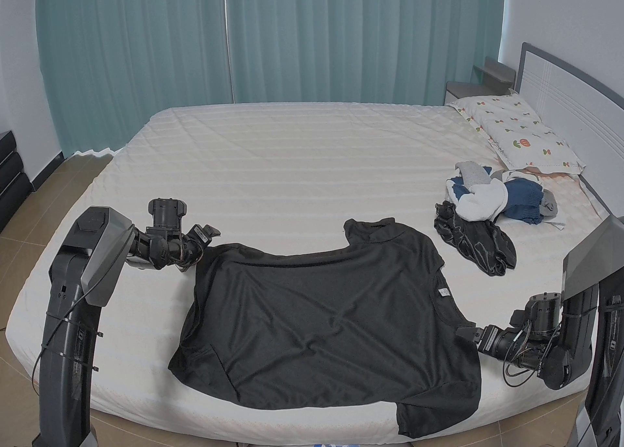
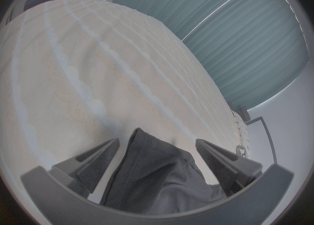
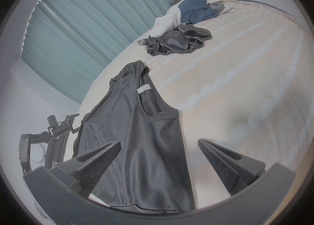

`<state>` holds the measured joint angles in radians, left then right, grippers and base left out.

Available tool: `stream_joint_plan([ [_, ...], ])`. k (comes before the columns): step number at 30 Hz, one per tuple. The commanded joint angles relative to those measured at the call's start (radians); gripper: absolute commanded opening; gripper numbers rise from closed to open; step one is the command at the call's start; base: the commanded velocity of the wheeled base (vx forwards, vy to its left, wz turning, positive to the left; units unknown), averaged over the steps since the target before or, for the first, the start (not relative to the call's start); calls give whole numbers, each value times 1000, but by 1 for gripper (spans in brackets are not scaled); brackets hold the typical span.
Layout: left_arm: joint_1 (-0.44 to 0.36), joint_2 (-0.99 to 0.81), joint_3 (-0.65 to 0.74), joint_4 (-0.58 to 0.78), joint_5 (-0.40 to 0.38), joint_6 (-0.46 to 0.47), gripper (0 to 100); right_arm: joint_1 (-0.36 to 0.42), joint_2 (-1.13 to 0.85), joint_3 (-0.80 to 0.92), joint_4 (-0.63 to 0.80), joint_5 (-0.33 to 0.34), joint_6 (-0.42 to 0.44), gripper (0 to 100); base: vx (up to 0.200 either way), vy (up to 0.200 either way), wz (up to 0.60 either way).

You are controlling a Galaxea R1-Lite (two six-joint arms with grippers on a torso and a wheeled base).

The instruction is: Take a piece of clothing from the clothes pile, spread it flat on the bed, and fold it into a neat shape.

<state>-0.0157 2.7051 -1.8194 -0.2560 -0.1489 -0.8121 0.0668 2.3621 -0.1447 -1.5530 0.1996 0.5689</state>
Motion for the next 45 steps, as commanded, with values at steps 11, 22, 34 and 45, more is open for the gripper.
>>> stream_joint_plan([
  [11, 11, -7, -14, -8, 35, -4, 0, -5, -1, -19, -16, -2, -1, 100, 0, 0, 0],
  [22, 54, 21, -92, -106, 72, -9, 0, -25, -12, -36, -16, -3, -1, 100, 0, 0, 0],
  [34, 80, 65, -136, -121, 72, -2, 100, -18, -6, -36, -15, -2, 0, 100, 0, 0, 0],
  [45, 97, -140, 118, -154, 52, -124, 100, -7, -14, -27, -15, -2, 20, 100, 0, 0, 0],
])
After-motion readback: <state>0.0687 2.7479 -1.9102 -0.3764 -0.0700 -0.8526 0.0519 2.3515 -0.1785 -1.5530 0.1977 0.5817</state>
